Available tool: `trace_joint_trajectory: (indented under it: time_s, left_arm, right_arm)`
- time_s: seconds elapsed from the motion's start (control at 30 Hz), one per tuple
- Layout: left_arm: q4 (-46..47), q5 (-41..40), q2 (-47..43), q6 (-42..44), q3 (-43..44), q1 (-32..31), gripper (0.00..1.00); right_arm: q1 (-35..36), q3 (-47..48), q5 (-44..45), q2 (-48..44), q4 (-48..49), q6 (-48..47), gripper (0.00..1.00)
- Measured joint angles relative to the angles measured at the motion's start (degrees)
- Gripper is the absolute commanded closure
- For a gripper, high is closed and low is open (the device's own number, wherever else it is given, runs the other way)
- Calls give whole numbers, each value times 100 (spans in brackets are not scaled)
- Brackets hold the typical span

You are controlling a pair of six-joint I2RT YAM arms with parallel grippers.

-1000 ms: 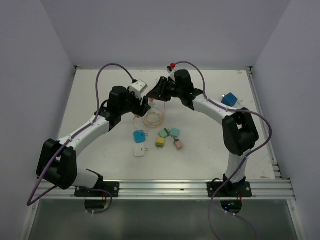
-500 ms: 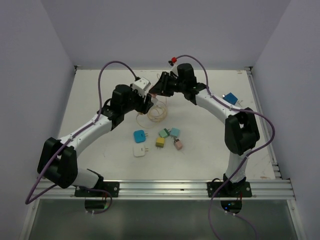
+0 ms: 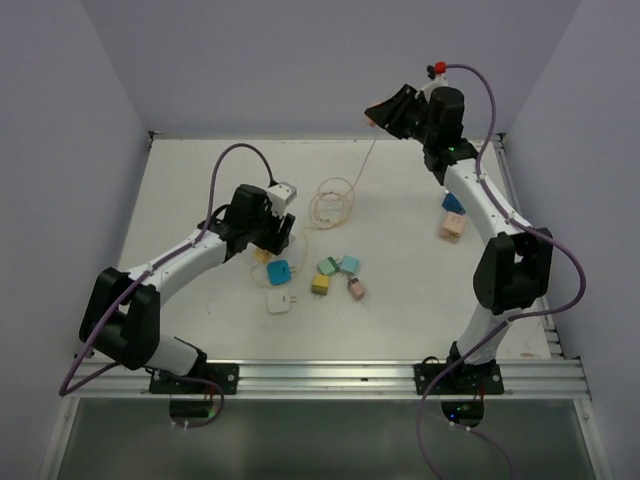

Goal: Pull the plug off the socket

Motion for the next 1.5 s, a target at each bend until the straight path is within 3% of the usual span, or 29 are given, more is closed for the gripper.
trace_joint_trajectory:
  time_s: [0.27, 0.73, 0.93, 1.27, 1.5]
  left_arm:
    - [26, -85, -507, -138, -105, 0, 100]
    - [31, -1008, -625, -973, 9, 396, 100]
    - [37, -1322, -625, -1471, 278, 636, 100]
    - [-90, -1668, -621, -2430, 479, 636, 100]
    - [-107, -1703, -577, -2780, 837, 636, 100]
  right_arm:
    - [184, -37, -76, -369, 125, -59, 100]
    - [413, -2920, -1021, -1121, -562, -304, 97]
    - [750, -3696, -1246, -1263, -682, -442, 94]
    - [1620, -3947, -1648, -835, -737, -702, 89]
    - [1628, -3899, -1672, -509, -723, -706, 85]
